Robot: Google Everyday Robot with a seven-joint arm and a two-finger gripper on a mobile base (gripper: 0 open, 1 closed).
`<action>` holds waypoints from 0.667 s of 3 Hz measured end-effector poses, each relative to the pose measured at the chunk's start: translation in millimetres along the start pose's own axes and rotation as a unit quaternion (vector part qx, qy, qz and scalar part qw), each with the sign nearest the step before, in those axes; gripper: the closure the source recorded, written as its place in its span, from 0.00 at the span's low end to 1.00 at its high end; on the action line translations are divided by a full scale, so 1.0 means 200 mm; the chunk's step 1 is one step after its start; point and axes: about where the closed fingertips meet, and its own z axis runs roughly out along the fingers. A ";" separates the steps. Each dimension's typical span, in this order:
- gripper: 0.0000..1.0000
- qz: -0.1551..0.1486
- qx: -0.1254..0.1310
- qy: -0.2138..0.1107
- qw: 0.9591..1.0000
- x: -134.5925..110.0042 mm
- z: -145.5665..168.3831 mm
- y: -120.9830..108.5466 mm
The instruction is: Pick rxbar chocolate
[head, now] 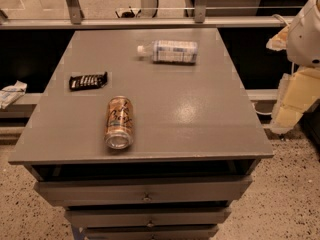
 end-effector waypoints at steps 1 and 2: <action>0.00 0.000 0.000 0.000 1.000 0.00 0.00 0.00; 0.00 0.006 -0.010 -0.056 0.998 -0.17 0.07 -0.08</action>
Offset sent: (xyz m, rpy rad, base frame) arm 0.0190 0.0122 0.0014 0.0901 0.0055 -0.0003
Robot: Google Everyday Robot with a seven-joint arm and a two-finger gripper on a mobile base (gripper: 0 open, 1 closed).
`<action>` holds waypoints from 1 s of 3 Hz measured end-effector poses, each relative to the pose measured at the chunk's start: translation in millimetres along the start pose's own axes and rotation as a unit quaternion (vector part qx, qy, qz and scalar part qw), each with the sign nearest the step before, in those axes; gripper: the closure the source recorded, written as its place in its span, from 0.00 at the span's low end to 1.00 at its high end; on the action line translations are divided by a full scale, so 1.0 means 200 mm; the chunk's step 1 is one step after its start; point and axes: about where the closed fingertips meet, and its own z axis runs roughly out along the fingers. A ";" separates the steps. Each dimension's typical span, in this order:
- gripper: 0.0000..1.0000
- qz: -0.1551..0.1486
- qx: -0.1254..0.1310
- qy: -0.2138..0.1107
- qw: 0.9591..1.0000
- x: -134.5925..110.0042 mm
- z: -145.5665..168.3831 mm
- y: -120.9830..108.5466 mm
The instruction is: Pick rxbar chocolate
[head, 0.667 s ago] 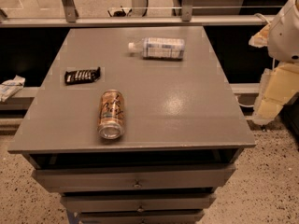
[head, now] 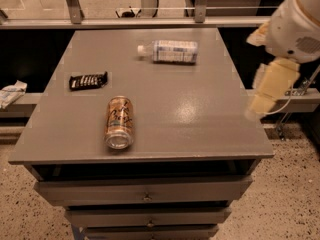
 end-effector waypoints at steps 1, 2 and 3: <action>0.00 0.001 -0.015 -0.046 0.999 -0.14 0.09 -0.05; 0.00 -0.001 -0.039 -0.102 0.994 -0.41 0.24 -0.07; 0.00 0.002 -0.060 -0.152 0.987 -0.71 0.35 -0.07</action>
Offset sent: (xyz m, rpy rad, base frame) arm 0.0789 0.1597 -0.0229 0.3632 0.0250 0.1241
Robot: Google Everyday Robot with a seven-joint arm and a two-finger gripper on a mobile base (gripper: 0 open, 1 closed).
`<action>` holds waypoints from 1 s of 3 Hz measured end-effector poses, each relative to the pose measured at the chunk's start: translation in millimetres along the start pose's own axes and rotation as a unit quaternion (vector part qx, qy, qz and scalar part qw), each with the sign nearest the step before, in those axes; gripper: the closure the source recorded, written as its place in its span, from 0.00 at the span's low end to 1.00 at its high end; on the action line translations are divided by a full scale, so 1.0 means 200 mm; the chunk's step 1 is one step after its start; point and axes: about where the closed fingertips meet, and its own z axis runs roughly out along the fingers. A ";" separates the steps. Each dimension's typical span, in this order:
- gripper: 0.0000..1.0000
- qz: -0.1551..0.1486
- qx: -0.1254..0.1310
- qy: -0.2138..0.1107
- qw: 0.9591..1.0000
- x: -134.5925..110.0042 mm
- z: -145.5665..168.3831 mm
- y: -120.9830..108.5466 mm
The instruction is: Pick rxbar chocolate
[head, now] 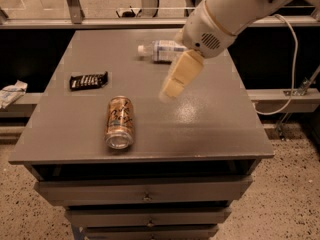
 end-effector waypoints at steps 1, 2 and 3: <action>0.00 0.003 -0.018 -0.042 0.999 -0.27 0.14 0.01; 0.00 0.016 -0.019 -0.057 0.998 -0.29 0.16 0.00; 0.00 0.036 -0.020 -0.081 0.996 -0.32 0.20 -0.02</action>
Offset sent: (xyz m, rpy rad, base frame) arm 0.0088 0.0485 0.0066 0.0738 0.0115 0.0219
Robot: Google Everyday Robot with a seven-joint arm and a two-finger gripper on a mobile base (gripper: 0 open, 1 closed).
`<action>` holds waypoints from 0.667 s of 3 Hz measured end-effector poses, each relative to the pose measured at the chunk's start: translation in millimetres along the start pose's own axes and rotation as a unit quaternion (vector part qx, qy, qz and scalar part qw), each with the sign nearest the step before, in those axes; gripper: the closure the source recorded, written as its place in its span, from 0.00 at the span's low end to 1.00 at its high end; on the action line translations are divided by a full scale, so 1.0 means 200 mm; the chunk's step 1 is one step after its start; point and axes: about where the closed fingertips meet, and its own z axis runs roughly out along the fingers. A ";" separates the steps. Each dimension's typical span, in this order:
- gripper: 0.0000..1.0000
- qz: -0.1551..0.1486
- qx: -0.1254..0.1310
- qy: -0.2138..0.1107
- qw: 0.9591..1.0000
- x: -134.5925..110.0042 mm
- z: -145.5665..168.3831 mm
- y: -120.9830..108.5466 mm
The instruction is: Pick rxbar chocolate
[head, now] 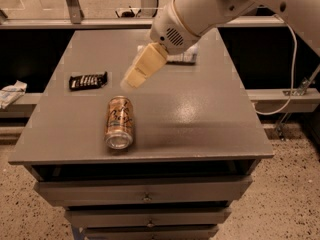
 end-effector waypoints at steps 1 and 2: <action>0.00 0.027 -0.017 -0.041 0.999 -0.17 0.22 -0.04; 0.00 0.047 -0.022 -0.073 0.996 -0.32 0.49 -0.09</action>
Offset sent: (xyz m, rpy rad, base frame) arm 0.0941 0.1769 -0.0464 0.2764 0.0471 -0.0858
